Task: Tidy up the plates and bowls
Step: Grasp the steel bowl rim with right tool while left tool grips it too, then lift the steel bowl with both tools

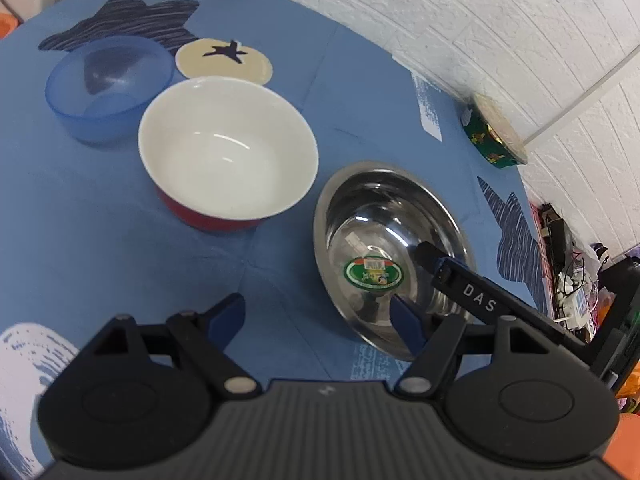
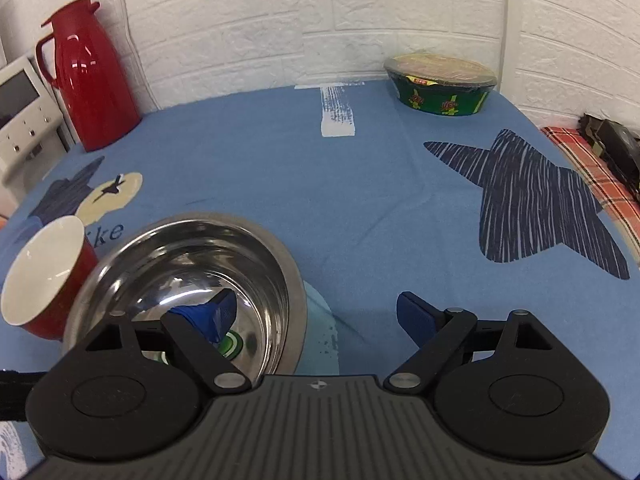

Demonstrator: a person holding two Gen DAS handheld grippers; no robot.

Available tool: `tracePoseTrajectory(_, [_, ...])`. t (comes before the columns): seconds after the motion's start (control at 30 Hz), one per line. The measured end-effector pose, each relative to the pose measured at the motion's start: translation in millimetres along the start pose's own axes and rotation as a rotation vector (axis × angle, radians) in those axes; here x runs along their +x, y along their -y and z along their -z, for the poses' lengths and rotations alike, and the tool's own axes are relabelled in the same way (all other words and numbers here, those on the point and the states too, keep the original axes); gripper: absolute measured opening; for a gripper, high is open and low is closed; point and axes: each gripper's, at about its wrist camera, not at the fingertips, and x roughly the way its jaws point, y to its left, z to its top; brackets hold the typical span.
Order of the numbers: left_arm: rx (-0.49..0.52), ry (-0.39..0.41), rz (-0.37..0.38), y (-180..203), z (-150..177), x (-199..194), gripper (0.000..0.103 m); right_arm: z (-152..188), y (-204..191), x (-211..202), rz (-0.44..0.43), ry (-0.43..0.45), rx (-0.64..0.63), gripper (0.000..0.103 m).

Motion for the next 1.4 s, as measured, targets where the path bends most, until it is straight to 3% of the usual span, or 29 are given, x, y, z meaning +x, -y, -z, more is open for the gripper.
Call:
tracePoseTrajectory(0.1, [-0.039,0.0,-0.008,-2.9,-0.3,9.3,0.071,-2.8,-5.0,10.1,0.001,0.001,-0.029,0.074])
tracePoseTrajectory(0.2, [-0.015,0.023,-0.022,-0.9,-2.4,14.1,0.069,-3.0,-12.5,14.4,-0.003,0.017,-0.08,0.074])
tracePoseTrajectory(0.33, [0.045,0.027,-0.018,2.5,-3.6,16.7,0.035,1.1,-21.0,7.0,-0.061,0.017,-0.108,0.067])
tracePoseTrajectory(0.4, [0.067,0.015,0.004,2.5,-4.1,17.8,0.026,6.3,-30.3,0.1,-0.101,0.001,-0.134,0.062])
tracePoseTrajectory(0.43, [0.073,0.015,0.007,2.6,-3.6,16.4,0.015,9.5,-36.1,-3.0,-0.093,-0.003,-0.157,0.06])
tracePoseTrajectory(0.5, [0.124,0.026,0.007,5.5,-1.1,10.4,0.009,14.2,-40.7,-7.8,-0.096,-0.014,-0.158,0.059])
tracePoseTrajectory(0.8, [0.248,0.019,0.021,-5.2,32.4,-45.5,0.004,49.5,-58.6,-60.1,-0.138,-0.061,-0.081,0.057])
tracePoseTrajectory(1.03, [0.308,0.0,0.09,-39.3,88.1,-102.9,0.005,106.7,-83.7,-126.4,-0.129,-0.022,-0.101,0.059])
tracePoseTrajectory(1.4, [0.419,0.01,0.102,-94.2,169.2,-161.9,0.006,193.6,-133.6,-185.9,-0.074,0.059,-0.118,0.061])
